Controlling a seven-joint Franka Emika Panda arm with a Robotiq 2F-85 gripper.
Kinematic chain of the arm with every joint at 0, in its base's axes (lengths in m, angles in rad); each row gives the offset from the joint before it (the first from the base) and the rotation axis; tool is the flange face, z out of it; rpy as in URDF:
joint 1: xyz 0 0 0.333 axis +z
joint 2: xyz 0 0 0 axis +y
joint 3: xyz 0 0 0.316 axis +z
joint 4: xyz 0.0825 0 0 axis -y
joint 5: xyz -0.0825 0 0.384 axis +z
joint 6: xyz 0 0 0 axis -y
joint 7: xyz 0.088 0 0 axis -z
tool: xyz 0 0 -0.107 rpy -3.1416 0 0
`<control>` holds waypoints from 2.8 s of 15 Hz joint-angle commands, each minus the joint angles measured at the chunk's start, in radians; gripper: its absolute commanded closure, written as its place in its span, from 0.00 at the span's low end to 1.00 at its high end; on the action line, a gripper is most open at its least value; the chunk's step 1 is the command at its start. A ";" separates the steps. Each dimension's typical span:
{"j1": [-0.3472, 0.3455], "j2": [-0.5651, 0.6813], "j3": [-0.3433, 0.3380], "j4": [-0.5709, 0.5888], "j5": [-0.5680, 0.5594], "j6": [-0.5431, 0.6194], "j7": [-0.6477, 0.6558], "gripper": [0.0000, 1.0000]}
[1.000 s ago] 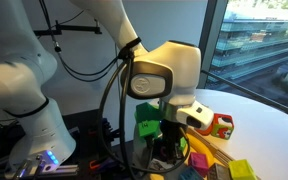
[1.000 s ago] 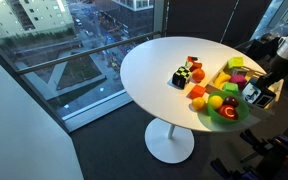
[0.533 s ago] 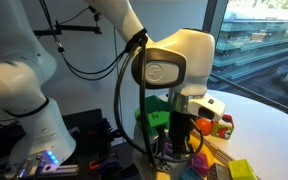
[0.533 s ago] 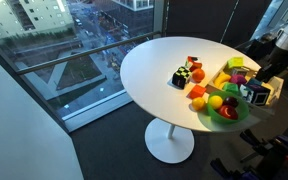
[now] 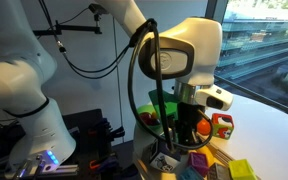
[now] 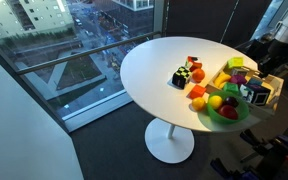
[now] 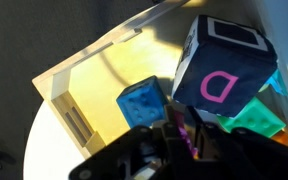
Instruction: Remove the plushy cube from the crate and put it on the table
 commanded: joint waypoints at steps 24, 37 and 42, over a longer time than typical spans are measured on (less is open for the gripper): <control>0.003 -0.039 0.002 -0.026 0.158 -0.145 -0.008 0.00; 0.013 -0.025 0.007 -0.064 0.273 -0.076 -0.069 0.00; 0.016 -0.016 0.011 -0.084 0.289 -0.030 -0.091 0.00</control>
